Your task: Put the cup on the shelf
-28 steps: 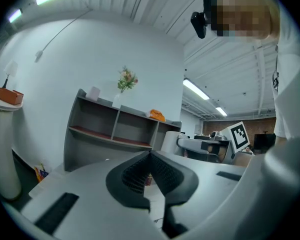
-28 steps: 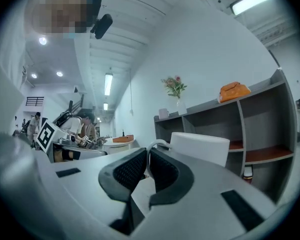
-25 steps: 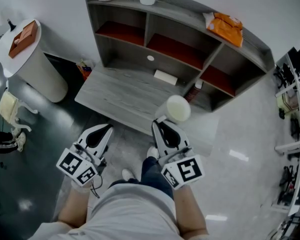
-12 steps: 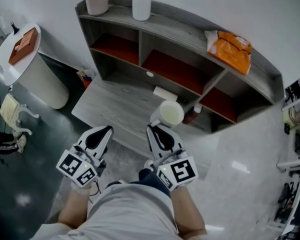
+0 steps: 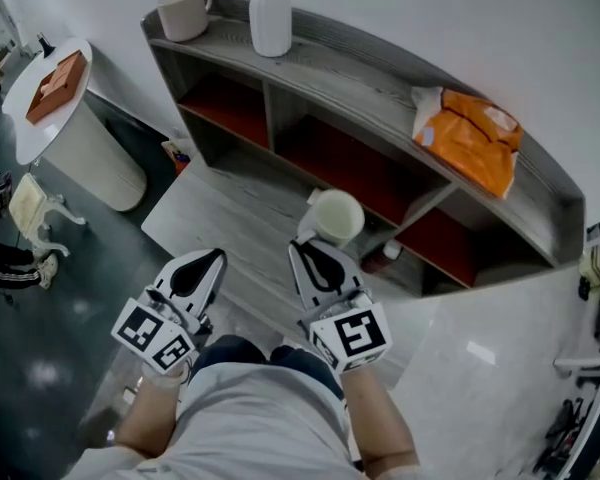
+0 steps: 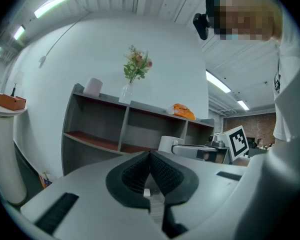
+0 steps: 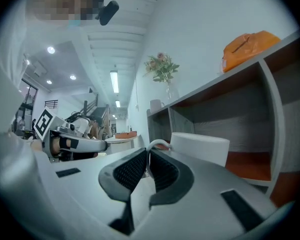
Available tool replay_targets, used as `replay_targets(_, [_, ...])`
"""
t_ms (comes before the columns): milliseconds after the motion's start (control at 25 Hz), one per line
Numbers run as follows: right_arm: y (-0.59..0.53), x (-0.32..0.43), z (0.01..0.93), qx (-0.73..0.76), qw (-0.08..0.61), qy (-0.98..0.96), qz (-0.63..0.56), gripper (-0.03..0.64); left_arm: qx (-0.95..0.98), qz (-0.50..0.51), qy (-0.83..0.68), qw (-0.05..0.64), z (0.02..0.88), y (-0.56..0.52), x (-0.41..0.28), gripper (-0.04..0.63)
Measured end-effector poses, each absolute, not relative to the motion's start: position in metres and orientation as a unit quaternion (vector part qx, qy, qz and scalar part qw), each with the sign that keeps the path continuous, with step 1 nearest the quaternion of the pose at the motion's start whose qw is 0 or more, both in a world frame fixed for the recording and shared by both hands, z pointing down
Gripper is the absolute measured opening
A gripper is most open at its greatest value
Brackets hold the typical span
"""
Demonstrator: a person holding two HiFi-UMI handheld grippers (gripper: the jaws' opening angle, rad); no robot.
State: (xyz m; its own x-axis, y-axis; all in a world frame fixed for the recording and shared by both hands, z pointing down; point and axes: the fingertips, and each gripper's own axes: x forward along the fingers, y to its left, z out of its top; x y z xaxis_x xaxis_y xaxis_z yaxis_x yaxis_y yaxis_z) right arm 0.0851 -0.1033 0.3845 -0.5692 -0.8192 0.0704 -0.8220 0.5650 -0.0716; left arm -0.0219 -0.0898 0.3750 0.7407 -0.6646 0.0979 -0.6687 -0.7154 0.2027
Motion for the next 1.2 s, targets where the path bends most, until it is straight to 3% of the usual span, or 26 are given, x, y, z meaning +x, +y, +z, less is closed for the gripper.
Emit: replay_targets(1200, [-0.274,0.069,0.399,0.538,0.084,-0.838,0.042,0.035,0.932,0.007,-0.340,0.128,0.374,-0.193,-0.085,0.017])
